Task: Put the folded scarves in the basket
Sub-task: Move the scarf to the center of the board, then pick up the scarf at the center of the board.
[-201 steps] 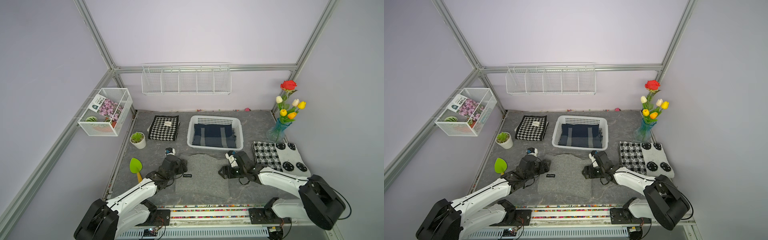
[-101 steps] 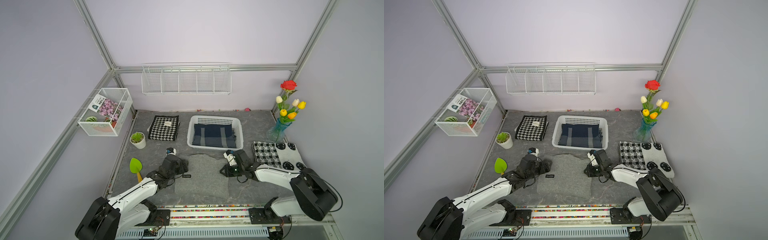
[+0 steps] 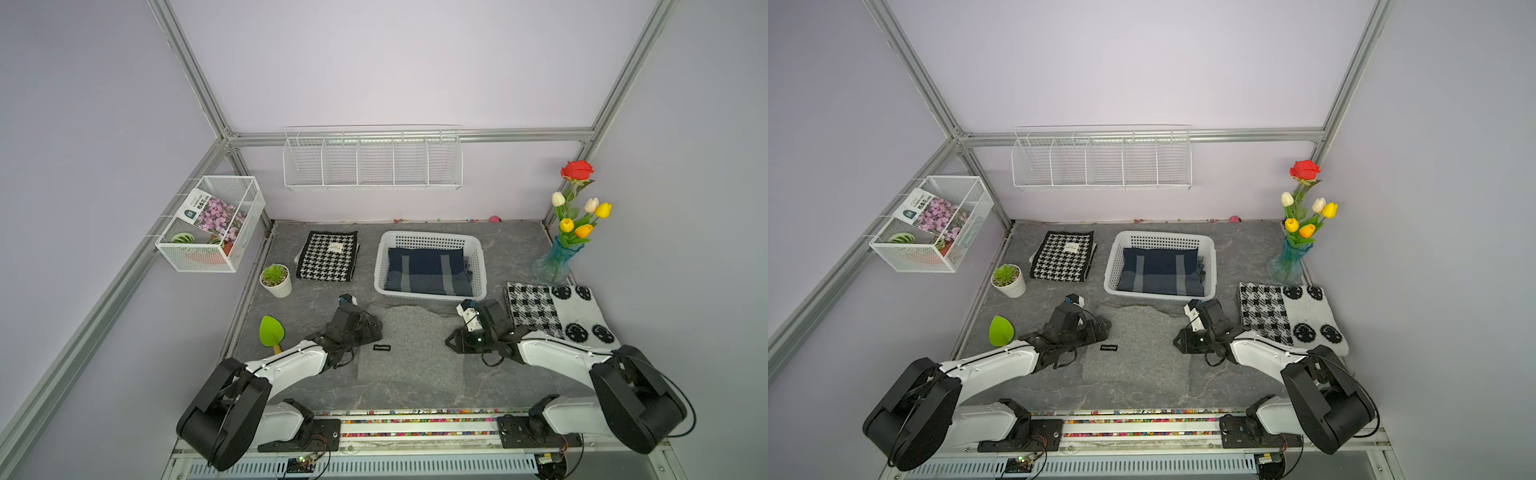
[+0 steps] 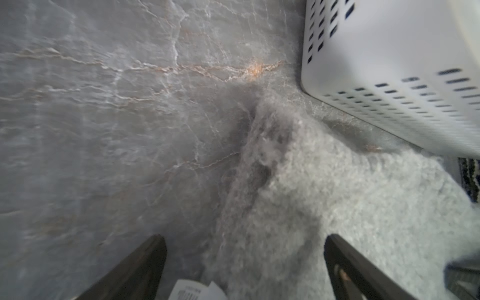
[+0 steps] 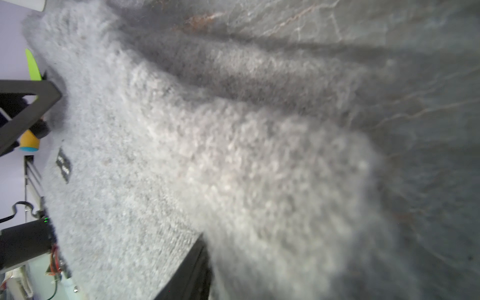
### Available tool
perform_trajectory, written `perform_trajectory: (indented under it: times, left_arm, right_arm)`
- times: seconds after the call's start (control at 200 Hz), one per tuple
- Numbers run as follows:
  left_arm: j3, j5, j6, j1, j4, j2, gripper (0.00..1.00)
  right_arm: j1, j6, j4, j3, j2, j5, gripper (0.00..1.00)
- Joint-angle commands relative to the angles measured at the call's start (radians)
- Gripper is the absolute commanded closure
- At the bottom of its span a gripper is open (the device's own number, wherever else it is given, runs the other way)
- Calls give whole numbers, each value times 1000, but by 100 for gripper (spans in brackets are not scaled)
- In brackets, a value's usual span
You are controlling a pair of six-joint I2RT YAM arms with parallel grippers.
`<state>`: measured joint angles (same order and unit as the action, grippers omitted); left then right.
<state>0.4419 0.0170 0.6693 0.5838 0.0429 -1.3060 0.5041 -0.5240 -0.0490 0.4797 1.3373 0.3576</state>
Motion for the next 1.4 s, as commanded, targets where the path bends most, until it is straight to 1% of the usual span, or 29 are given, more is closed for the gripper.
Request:
perform_trajectory:
  times: [0.0,0.26,0.34,0.43,0.5,0.53,0.565,0.595,0.645,0.67,0.945,1.059,1.194,1.304,1.394]
  left_arm:
    - [4,56,-5,-7,5,-33,7]
    - [-20,167,-8,-7,78,-61,46]
    - [-22,181,-8,-7,89,-67,49]
    - [-20,207,-13,-7,102,-83,59]
    - [-19,246,-23,-7,125,-98,79]
    - [-16,276,-34,-8,134,-102,90]
    - [-11,310,-52,-7,142,-105,100]
    - [-8,325,-57,-7,146,-99,100]
    - [-13,341,-60,-7,154,-81,100]
    - [-18,345,-63,-7,157,-69,100]
    - [-71,358,-115,-5,155,100,100]
    - [-66,316,-120,-6,114,129,100]
    - [-60,319,-95,-4,114,142,100]
    - [-47,302,-90,14,89,182,100]
    - [-27,260,-86,52,46,241,100]
  right_arm:
    - [3,15,-9,-23,-13,14,51]
    - [7,2,7,-2,61,27,47]
    - [14,-1,17,4,84,30,47]
    - [29,0,14,16,113,24,51]
    - [40,3,18,20,126,22,59]
    - [44,4,16,24,129,21,64]
    - [47,8,15,25,132,25,73]
    - [48,10,15,25,130,28,79]
    - [49,17,19,24,119,36,95]
    - [50,19,20,21,112,38,100]
    - [51,30,-3,-6,-23,7,100]
    - [51,30,-12,-19,-85,-7,100]
    - [72,56,-48,-20,-172,-31,100]
    - [86,58,-70,-14,-240,-24,100]
    - [89,51,-74,-6,-305,-3,100]
